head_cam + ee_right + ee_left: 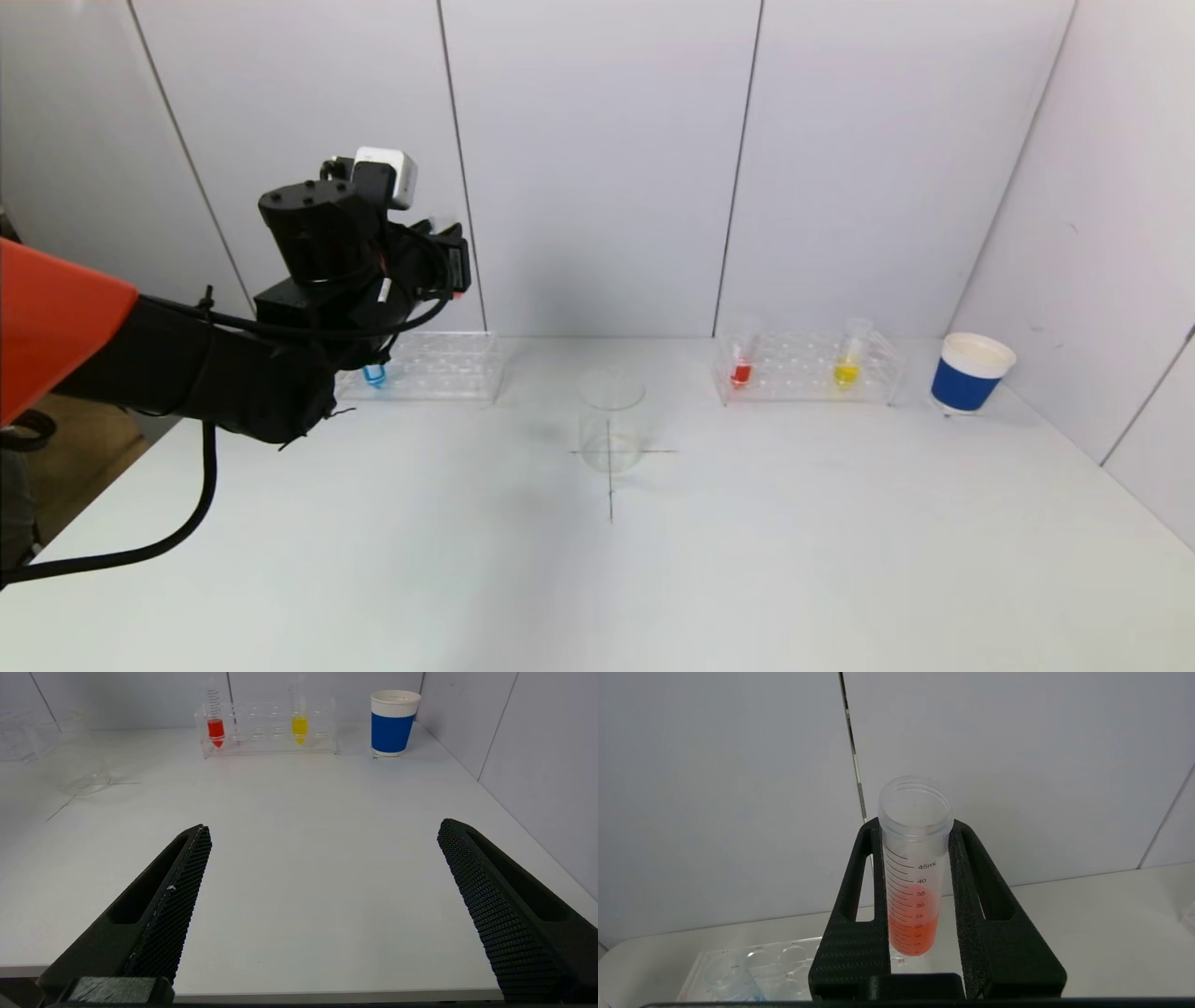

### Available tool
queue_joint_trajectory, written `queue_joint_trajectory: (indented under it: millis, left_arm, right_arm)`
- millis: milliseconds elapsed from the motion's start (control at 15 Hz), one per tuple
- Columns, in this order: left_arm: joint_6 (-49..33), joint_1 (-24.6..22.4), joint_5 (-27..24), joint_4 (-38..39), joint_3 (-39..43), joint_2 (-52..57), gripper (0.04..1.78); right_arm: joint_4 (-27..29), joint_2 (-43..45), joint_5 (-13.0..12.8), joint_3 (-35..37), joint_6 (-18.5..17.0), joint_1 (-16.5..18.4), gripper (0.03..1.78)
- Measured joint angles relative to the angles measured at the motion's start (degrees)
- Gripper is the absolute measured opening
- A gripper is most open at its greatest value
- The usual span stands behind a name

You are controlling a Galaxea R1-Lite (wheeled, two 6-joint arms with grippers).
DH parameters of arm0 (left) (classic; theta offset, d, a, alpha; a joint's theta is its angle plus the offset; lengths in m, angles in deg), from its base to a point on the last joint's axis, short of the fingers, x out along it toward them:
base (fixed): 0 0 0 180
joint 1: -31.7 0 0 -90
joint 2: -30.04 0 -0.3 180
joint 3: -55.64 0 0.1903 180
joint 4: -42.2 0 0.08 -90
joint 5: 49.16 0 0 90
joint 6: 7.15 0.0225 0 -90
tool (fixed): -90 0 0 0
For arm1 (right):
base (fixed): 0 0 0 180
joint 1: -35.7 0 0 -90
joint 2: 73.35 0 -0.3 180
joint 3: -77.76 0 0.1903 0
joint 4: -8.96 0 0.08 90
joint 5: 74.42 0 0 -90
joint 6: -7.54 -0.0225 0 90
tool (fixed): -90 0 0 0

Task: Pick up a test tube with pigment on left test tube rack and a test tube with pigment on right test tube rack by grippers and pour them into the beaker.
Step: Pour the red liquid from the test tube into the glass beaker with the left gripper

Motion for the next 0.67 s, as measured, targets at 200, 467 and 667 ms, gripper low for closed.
queue_joint_trajectory:
  millis: [200,467,667]
  left_arm:
    - [0.1,1.1,0.0,-5.8,-1.5,4.0,0.42]
    - [0.2,2.2,-0.7,-16.0,-6.4,6.9,0.42]
    - [0.2,2.5,-7.0,-23.8,-10.8,7.6,0.42]
  right_arm:
    - [0.0,0.0,0.0,0.0,0.0,0.0,1.76]
    - [0.0,0.0,0.0,0.0,0.0,0.0,1.76]
    - [0.0,0.0,0.0,0.0,0.0,0.0,1.76]
